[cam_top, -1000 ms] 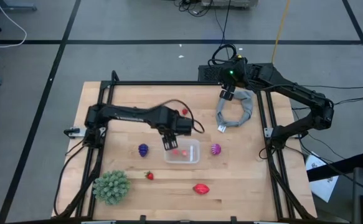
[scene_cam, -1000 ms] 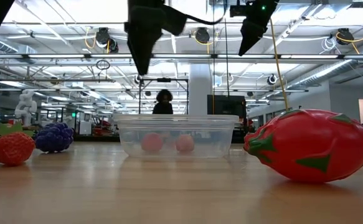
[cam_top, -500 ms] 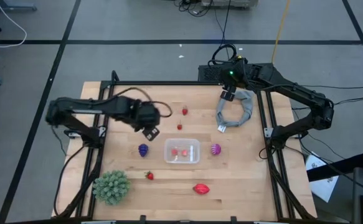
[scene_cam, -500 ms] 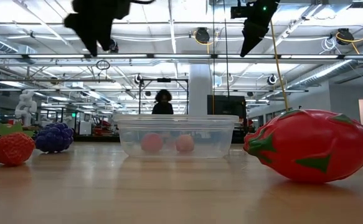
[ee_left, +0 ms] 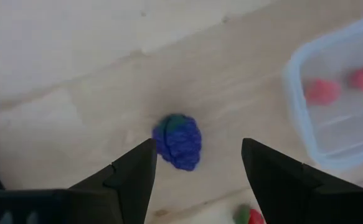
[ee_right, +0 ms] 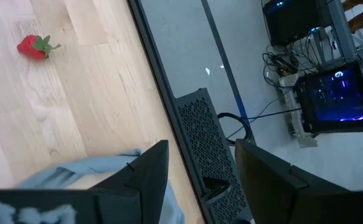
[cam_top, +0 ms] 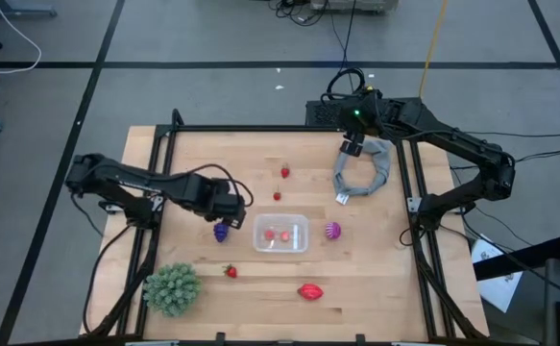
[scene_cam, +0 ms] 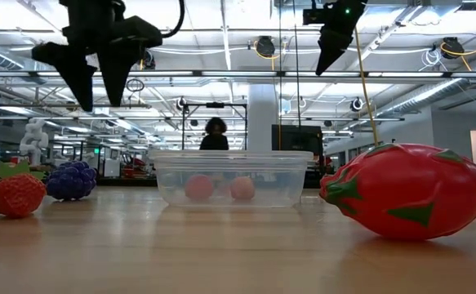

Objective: Pick and placing Produce into tupperware
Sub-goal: Put the grapes into the bin

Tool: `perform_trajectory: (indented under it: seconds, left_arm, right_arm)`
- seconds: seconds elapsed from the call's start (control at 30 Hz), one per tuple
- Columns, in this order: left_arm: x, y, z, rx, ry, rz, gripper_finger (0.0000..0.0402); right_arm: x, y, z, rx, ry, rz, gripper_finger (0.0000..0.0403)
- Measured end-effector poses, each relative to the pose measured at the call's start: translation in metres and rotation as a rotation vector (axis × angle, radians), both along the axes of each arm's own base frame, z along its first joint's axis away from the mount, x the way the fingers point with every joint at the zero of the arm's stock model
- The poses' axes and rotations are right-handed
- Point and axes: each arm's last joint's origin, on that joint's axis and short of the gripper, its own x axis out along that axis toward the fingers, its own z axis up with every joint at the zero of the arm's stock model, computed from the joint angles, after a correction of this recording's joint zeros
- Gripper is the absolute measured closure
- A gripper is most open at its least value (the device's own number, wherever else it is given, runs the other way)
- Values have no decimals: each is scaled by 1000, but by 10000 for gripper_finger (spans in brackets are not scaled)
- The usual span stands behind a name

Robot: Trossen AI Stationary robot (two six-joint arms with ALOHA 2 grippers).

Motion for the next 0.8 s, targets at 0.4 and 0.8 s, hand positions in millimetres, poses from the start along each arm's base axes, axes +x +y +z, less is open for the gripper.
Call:
perform_trajectory:
  seconds: [0.4,0.8]
  left_arm:
    - [-4,-19,-30,-61,-31,69,160]
    - [-17,-23,-56,-79,28,157,160]
  right_arm:
    - [-1,1,-1,9,8,-5,226]
    - [-1,0,-1,9,8,-6,226]
